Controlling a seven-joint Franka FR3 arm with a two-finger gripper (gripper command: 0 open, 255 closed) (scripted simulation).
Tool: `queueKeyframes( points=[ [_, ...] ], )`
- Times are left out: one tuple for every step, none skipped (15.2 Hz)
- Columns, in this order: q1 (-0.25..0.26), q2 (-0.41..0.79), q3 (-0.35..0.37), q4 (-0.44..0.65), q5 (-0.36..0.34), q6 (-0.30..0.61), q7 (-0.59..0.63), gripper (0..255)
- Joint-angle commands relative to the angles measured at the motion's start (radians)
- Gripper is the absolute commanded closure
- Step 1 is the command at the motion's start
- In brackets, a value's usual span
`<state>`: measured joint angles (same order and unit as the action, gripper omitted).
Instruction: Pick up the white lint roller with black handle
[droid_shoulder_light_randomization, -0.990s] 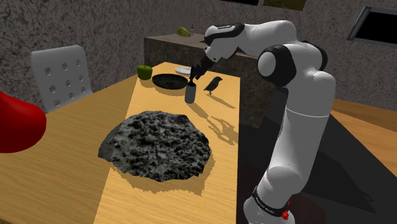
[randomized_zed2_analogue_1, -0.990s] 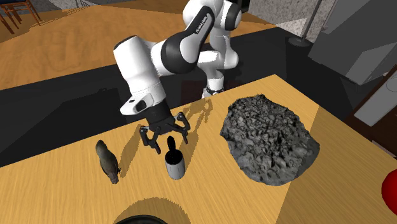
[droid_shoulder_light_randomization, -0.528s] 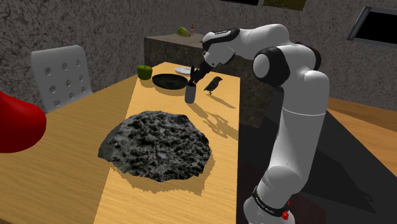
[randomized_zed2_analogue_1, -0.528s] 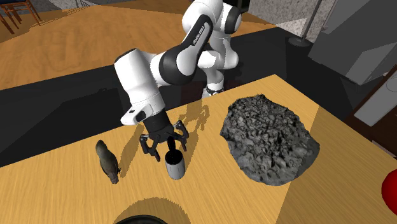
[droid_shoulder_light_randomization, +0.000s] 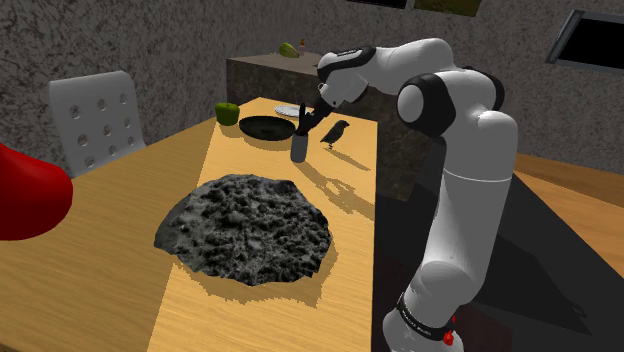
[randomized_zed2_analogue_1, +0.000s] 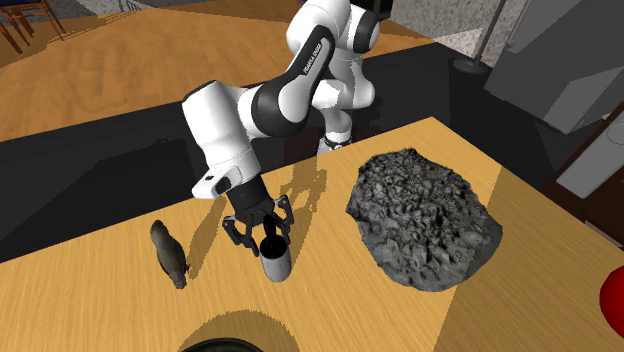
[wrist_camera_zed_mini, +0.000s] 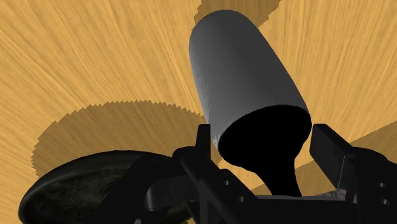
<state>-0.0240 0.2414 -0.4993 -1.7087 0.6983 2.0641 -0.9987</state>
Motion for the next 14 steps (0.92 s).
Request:
queueKeyframes(
  points=[
    [0.000, 0.001, 0.000, -0.002, 0.000, 0.000, 0.000, 255],
    [0.001, -0.001, 0.000, -0.003, -0.001, 0.001, 0.000, 255],
    [0.000, -0.001, 0.000, -0.003, -0.001, 0.000, 0.000, 255],
    [-0.001, 0.004, 0.000, 0.003, 0.001, -0.002, -0.001, 255],
    [-0.001, 0.001, -0.001, 0.012, -0.004, -0.011, 0.007, 255],
    [-0.001, -0.001, -0.002, 0.021, -0.008, -0.021, 0.014, 255],
    [-0.001, -0.004, -0.003, 0.030, -0.013, -0.031, 0.021, 255],
    [-0.002, -0.006, -0.005, 0.040, -0.018, -0.040, 0.029, 255],
    [-0.002, -0.008, -0.006, 0.050, -0.022, -0.051, 0.036, 255],
    [-0.002, -0.010, -0.007, 0.061, -0.026, -0.061, 0.043, 255],
    [-0.003, -0.012, -0.008, 0.071, -0.030, -0.071, 0.049, 255],
    [-0.003, -0.013, -0.009, 0.082, -0.033, -0.081, 0.056, 255],
    [-0.004, -0.014, -0.010, 0.093, -0.037, -0.092, 0.063, 255],
    [-0.005, -0.015, -0.011, 0.105, -0.040, -0.103, 0.070, 255]
  ],
)
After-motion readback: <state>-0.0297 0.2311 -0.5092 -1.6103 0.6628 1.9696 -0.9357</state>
